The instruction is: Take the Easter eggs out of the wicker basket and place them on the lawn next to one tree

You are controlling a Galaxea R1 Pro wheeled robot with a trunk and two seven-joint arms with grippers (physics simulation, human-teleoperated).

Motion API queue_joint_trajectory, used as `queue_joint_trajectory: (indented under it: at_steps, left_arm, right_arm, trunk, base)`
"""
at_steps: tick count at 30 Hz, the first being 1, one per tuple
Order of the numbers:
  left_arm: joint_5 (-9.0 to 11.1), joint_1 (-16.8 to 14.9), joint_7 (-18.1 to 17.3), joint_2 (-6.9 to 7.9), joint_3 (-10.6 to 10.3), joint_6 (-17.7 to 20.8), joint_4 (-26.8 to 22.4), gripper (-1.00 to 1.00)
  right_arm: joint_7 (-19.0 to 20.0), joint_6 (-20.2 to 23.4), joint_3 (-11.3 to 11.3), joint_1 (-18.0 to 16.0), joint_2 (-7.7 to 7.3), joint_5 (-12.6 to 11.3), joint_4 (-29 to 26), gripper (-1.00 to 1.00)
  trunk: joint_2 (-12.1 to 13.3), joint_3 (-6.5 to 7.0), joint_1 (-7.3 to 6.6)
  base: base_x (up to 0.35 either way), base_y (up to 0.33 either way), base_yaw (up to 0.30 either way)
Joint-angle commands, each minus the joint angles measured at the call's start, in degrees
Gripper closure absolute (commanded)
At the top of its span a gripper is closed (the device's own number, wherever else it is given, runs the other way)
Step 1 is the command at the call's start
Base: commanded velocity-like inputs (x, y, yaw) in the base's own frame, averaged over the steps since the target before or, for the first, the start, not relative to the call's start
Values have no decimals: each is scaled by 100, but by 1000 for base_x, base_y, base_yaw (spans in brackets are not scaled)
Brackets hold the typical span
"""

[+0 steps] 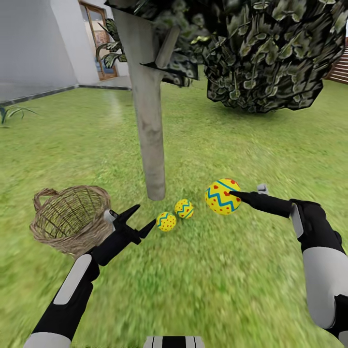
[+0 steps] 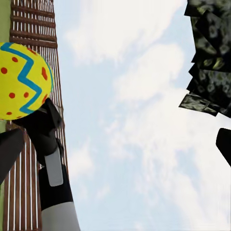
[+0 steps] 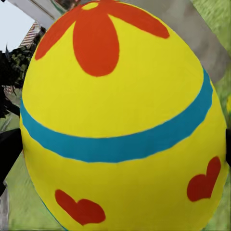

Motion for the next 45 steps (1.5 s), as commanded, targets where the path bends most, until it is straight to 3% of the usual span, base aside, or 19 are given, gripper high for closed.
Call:
queue_joint_trajectory:
  at_steps: [1,2,4,5,6,7,10,11,13,14,17,20,22,25,30,36,38,45]
  left_arm:
    - [-3,-4,-21,3,-6,13,3,-100]
    - [-3,-4,-21,3,-7,13,3,-100]
    - [-3,-4,-21,3,-6,13,3,-100]
    - [-3,-4,-21,3,-6,13,3,-100]
    - [-3,-4,-21,3,-5,13,4,-100]
    - [-3,-4,-21,3,-6,13,4,-100]
    - [-3,-4,-21,3,-4,13,6,-100]
    - [-3,-4,-21,3,-4,13,6,-100]
    - [-3,-4,-21,3,-6,13,7,-100]
    - [-3,-4,-21,3,-4,13,6,-100]
    - [-3,-4,-21,3,-4,13,7,-100]
    - [-3,-4,-21,3,-4,13,11,-100]
    - [-3,-4,-21,3,-4,13,11,-100]
    - [-3,-4,-21,3,-4,10,11,-100]
    - [-3,-4,-21,3,-4,9,12,-100]
    - [-8,-4,-21,-7,-4,5,12,-100]
    - [-16,-4,-21,-79,-4,5,12,-100]
    - [-15,0,-32,-108,-4,6,154,-100]
  right_arm:
    - [2,42,-9,0,0,23,-1,100]
    - [-115,41,-3,-1,1,27,-2,100]
    - [-729,30,9,-4,14,26,1,100]
    - [-1912,-39,25,-6,144,21,-2,100]
    - [-2474,-74,35,-7,237,21,-1,100]
    - [-3448,-338,243,-7,381,21,6,100]
    - [-4559,-649,742,-7,460,14,7,100]
    - [-4919,-688,908,-7,549,18,7,100]
    - [-5395,-708,1140,-7,635,20,7,100]
    - [-5563,-712,1365,-7,654,15,2,100]
    - [-5690,-709,1866,-7,672,19,-2,100]
    - [-5712,-704,2905,-7,676,18,9,100]
    - [-5714,-706,3113,-7,681,20,29,100]
    - [-5777,-706,3179,-4,716,28,52,100]
    - [-6632,-714,3183,-1,973,-1,74,100]
    - [-6772,-833,3178,-2,984,23,94,100]
    - [-6860,-865,3183,0,984,21,115,100]
    - [-6884,-881,3186,-6,973,21,150,100]
  trunk:
    - [-2,-4,-1]
    - [-2,-4,-1]
    - [-2,-4,-1]
    - [-2,-4,-1]
    - [-2,-4,-1]
    - [-2,-4,-1]
    - [-2,-4,-1]
    - [-2,-4,-1]
    - [-2,-4,-1]
    - [-2,-4,-1]
    - [-2,-4,-1]
    - [-2,-4,-1]
    - [-2,-4,-1]
    - [-2,-4,-1]
    - [-2,-4,-1]
    - [-2,-4,-1]
    - [-2,-4,-1]
    - [-2,-4,-1]
  base:
    - [0,-346,295]
    - [0,-346,295]
    - [0,-346,295]
    - [0,-346,295]
    - [0,-346,296]
    - [0,-346,267]
    - [0,-346,79]
    - [0,-346,13]
    - [0,-346,5]
    - [0,-346,1]
    - [57,-345,112]
    - [184,-296,278]
    - [257,-241,296]
    - [299,-176,298]
    - [307,-163,298]
    - [307,-163,299]
    - [307,-192,283]
    - [178,-137,33]
